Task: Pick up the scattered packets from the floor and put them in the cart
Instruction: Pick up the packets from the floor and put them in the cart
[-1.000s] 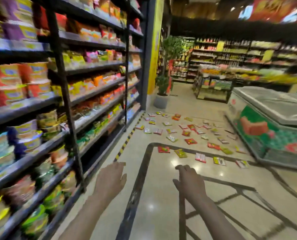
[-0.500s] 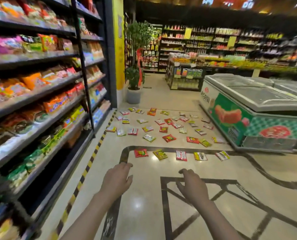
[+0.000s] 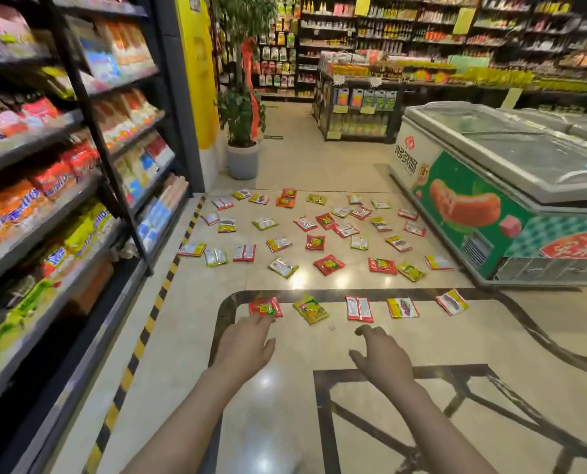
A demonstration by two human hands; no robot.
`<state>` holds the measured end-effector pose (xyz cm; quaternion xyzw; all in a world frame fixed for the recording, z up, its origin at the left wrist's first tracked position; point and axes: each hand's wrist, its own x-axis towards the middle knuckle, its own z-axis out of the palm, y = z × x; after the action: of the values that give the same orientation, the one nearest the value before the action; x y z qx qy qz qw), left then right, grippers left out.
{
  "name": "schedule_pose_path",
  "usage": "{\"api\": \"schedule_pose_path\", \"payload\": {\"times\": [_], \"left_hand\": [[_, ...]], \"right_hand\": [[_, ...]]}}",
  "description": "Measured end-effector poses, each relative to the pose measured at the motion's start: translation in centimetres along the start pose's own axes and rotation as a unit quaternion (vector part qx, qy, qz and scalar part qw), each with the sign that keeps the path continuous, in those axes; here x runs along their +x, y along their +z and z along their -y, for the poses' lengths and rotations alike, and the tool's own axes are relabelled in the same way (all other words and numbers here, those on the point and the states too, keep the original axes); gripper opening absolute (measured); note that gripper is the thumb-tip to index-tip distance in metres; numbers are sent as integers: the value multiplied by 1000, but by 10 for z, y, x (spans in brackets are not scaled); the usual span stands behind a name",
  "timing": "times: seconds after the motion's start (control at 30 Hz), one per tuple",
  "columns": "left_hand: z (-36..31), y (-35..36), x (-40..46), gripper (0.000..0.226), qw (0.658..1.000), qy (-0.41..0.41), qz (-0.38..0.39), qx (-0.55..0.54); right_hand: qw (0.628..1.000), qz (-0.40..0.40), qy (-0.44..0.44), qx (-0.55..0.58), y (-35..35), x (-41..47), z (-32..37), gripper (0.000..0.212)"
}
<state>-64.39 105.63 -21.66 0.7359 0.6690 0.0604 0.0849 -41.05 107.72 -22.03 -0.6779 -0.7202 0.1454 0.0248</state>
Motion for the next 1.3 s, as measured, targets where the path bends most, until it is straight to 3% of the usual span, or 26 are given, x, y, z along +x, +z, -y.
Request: {"api": "schedule_pose_path", "payload": {"times": [0.4, 0.73, 1.07, 1.3], "left_hand": [[77, 42, 312, 45, 994, -44, 104, -7], [193, 125, 542, 49, 979, -72, 192, -11], [268, 311, 674, 64, 956, -166, 229, -74], [318, 512, 738, 64, 943, -150, 296, 7]], "right_hand": [[996, 85, 26, 23, 15, 329, 7, 41], [980, 155, 96, 83, 98, 575, 39, 44], [966, 206, 146, 51, 260, 756, -14, 44], [951, 270, 150, 6, 448, 852, -79, 55]]}}
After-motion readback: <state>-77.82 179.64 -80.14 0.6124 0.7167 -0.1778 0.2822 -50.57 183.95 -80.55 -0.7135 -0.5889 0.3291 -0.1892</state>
